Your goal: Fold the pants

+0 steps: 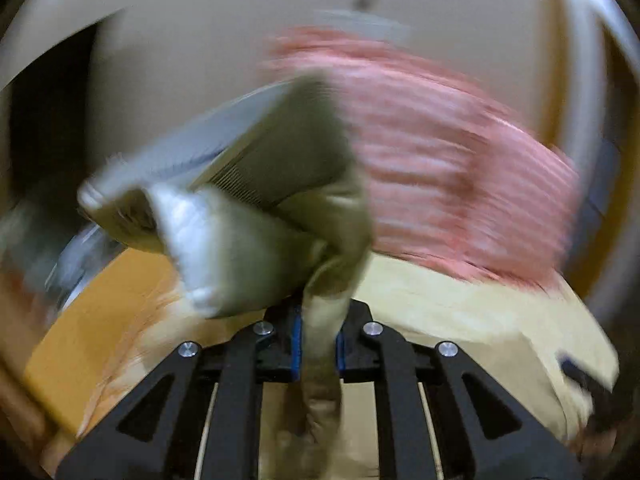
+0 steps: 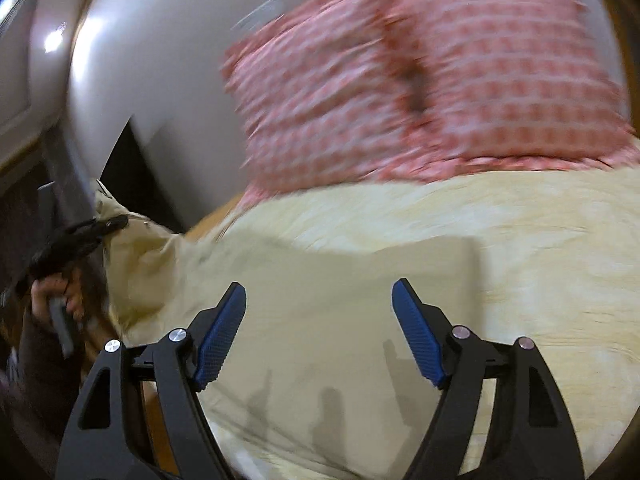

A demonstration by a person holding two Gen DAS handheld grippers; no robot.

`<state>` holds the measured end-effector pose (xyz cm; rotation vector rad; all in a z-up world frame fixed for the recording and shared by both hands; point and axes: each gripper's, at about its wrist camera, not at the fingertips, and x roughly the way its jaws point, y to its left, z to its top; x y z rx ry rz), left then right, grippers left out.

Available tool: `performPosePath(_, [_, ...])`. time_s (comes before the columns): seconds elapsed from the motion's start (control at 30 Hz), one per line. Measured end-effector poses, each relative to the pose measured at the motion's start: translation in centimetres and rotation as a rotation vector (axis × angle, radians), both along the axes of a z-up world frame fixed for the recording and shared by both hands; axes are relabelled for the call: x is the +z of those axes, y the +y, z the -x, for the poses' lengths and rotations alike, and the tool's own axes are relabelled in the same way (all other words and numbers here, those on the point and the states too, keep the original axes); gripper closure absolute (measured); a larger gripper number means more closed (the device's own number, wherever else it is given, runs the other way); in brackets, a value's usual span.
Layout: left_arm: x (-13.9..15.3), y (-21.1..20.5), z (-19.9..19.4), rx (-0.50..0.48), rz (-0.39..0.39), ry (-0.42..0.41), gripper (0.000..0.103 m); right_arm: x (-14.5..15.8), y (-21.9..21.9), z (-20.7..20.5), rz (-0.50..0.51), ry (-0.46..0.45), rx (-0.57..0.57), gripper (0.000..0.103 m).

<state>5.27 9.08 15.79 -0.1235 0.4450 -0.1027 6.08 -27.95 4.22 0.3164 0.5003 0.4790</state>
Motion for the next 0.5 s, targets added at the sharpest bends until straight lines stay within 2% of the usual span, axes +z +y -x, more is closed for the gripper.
performPosePath(0.03, [0.1, -4.0, 0.1, -0.129, -0.034, -0.011, 0.091, 0.1, -1.7, 0.2, -0.047, 0.002, -0.036, 0.026])
performPosePath(0.13, [-2.3, -11.5, 0.7, -0.362, -0.075, 0.032, 0.089, 0.2, -5.1, 0.8, -0.138, -0.001, -0.123, 0.026])
performPosePath(0.2, [-6.0, -16.4, 1.4, -0.514, -0.145, 0.093, 0.089, -0.3, -7.0, 0.8, -0.198, 0.016, -0.155, 0.026])
performPosePath(0.23, [-7.3, -17.8, 1.6, -0.557, -0.165, 0.124, 0.091, -0.8, -7.9, 0.5, -0.241, 0.041, -0.161, 0.026])
performPosePath(0.3, [-11.0, -20.3, 2.3, -0.66, -0.18, 0.237, 0.09, -1.8, -8.9, 0.1, -0.3, 0.097, -0.167, 0.026])
performPosePath(0.33, [-11.7, -20.5, 2.5, -0.658, -0.196, 0.25, 0.088, -2.5, -9.2, -0.5, -0.322, 0.141, -0.164, 0.026])
performPosePath(0.4, [-12.1, -20.3, 3.7, -0.652, -0.232, 0.222, 0.081, -3.2, -8.8, -1.6, -0.316, 0.191, -0.147, 0.026])
performPosePath(0.43, [-11.7, -19.9, 3.9, -0.656, -0.219, 0.222, 0.071, -3.4, -8.4, -2.0, -0.305, 0.206, -0.134, 0.026])
performPosePath(0.47, [-10.5, -18.3, 4.3, -0.662, -0.165, 0.221, 0.056, -3.6, -7.9, -2.6, -0.285, 0.225, -0.116, 0.026])
performPosePath(0.5, [-9.8, -17.5, 4.6, -0.665, -0.127, 0.214, 0.047, -3.8, -7.3, -3.2, -0.264, 0.246, -0.1, 0.026])
